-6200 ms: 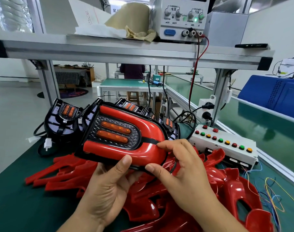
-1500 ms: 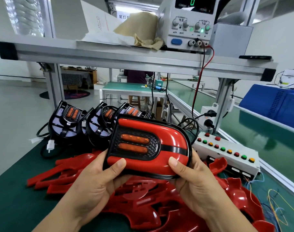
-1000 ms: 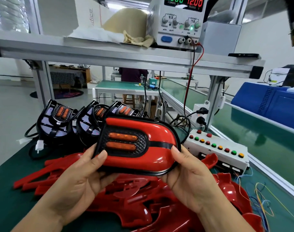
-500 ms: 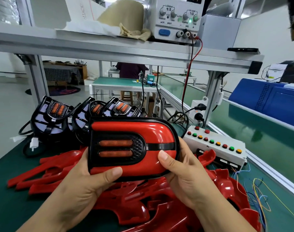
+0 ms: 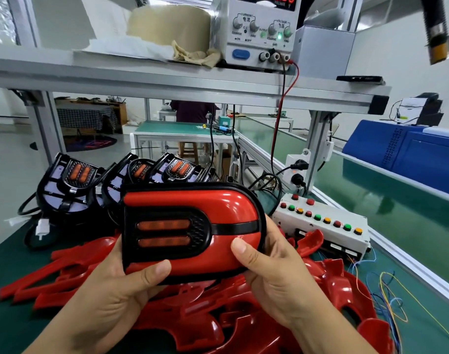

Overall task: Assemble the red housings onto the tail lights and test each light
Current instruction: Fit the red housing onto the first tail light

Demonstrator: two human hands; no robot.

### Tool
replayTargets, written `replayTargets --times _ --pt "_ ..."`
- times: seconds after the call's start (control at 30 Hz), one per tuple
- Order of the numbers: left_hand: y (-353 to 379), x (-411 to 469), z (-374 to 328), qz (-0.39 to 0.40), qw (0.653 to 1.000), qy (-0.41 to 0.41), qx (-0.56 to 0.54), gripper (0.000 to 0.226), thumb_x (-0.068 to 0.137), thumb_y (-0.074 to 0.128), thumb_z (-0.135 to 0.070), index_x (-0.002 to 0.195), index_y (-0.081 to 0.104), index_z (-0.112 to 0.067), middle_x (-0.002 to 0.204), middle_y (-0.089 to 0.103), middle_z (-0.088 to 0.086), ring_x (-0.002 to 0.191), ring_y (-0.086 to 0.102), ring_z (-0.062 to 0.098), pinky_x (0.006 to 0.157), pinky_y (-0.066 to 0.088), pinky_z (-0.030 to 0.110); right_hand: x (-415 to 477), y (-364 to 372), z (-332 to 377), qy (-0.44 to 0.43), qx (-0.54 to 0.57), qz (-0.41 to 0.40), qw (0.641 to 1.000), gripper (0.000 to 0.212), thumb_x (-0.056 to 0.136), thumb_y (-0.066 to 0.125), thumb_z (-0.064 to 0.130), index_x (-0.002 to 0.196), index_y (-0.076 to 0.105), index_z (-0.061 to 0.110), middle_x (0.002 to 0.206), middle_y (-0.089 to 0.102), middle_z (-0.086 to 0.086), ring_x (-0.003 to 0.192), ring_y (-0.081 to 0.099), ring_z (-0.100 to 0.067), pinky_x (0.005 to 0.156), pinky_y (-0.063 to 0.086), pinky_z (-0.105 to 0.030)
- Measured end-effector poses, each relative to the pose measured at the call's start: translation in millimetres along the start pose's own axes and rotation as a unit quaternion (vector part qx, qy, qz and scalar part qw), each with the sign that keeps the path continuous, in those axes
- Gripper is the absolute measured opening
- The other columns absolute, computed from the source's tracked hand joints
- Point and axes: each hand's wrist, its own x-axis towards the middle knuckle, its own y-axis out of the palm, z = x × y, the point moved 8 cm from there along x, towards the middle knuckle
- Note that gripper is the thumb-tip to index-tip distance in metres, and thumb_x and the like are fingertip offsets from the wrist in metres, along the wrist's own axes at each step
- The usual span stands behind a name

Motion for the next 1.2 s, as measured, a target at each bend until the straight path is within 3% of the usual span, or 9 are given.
replayTargets --times 0.1,0.27,0.47,0.77,0.83,0.9,1.0,1.1,1.2 --pt "-3.4 0.6 -1.0 -0.009 1.0 0.006 -0.029 0.052 0.068 0.074 -0.002 0.11 0.071 -0.032 0.121 0.068 0.016 0.105 0.069 0.035 0.071 0.06 0.034 -0.2 6.1 1.3 0.005 0.061 0.034 0.998 0.051 0.083 0.076 0.02 0.128 0.057 0.004 0.124 0.063 -0.022 0.111 0.063 -0.033 0.09 0.054 -0.043" --pt "-3.4 -1.6 -4.8 0.002 0.999 0.012 -0.03 0.083 0.04 0.099 -0.013 0.116 0.068 -0.029 0.124 0.066 0.02 0.11 0.066 0.04 0.08 0.059 0.044 0.8 7.4 2.7 -0.01 0.128 0.044 0.991 0.043 0.089 0.069 0.016 0.128 0.058 0.004 0.124 0.064 -0.02 0.114 0.063 -0.029 0.092 0.053 -0.04" --pt "-4.0 -1.3 -5.0 0.05 0.999 0.003 -0.015 0.082 0.049 0.099 -0.021 0.123 0.064 -0.031 0.131 0.062 0.018 0.119 0.061 0.038 0.091 0.054 0.043 2.5 4.6 -1.4 -0.015 0.15 0.021 0.988 0.049 0.081 0.077 0.015 0.126 0.06 0.005 0.122 0.065 -0.019 0.111 0.065 -0.028 0.089 0.055 -0.036" --pt "-0.1 0.7 -5.9 -0.009 1.0 0.01 -0.014 0.089 0.035 0.102 -0.028 0.116 0.067 -0.036 0.124 0.067 0.012 0.111 0.067 0.033 0.078 0.059 0.035 3.4 2.7 -5.5 -0.003 0.121 -0.013 0.993 0.052 0.078 0.08 0.03 0.123 0.064 0.009 0.121 0.066 -0.016 0.11 0.066 -0.025 0.088 0.055 -0.035" --pt "1.6 0.2 -7.0 -0.019 1.0 0.015 -0.008 0.089 0.031 0.102 -0.03 0.114 0.068 -0.037 0.122 0.069 0.01 0.109 0.068 0.031 0.074 0.06 0.032 2.9 3.9 -4.3 0.0 0.102 -0.008 0.995 0.063 0.079 0.079 0.035 0.129 0.056 0.005 0.126 0.063 -0.02 0.115 0.063 -0.029 0.091 0.054 -0.041" --pt "2.2 -0.1 -4.2 -0.032 0.999 0.018 0.002 0.09 0.029 0.102 -0.032 0.112 0.067 -0.039 0.12 0.07 0.008 0.107 0.069 0.029 0.071 0.06 0.03 2.0 4.5 -4.4 0.003 0.062 0.004 0.998 0.063 0.081 0.078 0.028 0.133 0.05 0.007 0.128 0.06 -0.022 0.116 0.061 -0.033 0.092 0.053 -0.044" --pt "7.0 1.7 3.9 -0.017 1.0 0.003 -0.005 0.084 0.037 0.102 -0.029 0.113 0.067 -0.039 0.124 0.068 0.008 0.11 0.067 0.03 0.077 0.06 0.034 1.7 -6.0 -5.5 0.011 0.007 -0.026 1.0 0.056 0.073 0.08 0.008 0.124 0.058 0.015 0.121 0.064 -0.023 0.111 0.064 -0.037 0.089 0.055 -0.043" --pt "7.8 0.3 2.3 0.047 0.998 -0.032 -0.023 0.07 0.051 0.098 -0.031 0.115 0.068 -0.035 0.131 0.064 0.007 0.118 0.063 0.029 0.085 0.057 0.034 1.7 -10.2 -4.5 0.017 0.017 -0.054 0.998 0.054 0.066 0.078 0.007 0.118 0.062 0.008 0.111 0.068 -0.025 0.097 0.069 -0.037 0.075 0.058 -0.04" --pt "3.1 -3.8 -5.7 0.102 0.993 -0.055 0.002 0.062 0.067 0.09 -0.035 0.124 0.064 -0.032 0.136 0.061 0.006 0.123 0.06 0.028 0.089 0.055 0.032 1.6 -9.2 -1.5 0.017 0.031 -0.062 0.997 0.059 0.065 0.079 0.008 0.12 0.059 0.003 0.107 0.068 -0.027 0.091 0.071 -0.036 0.071 0.059 -0.039"
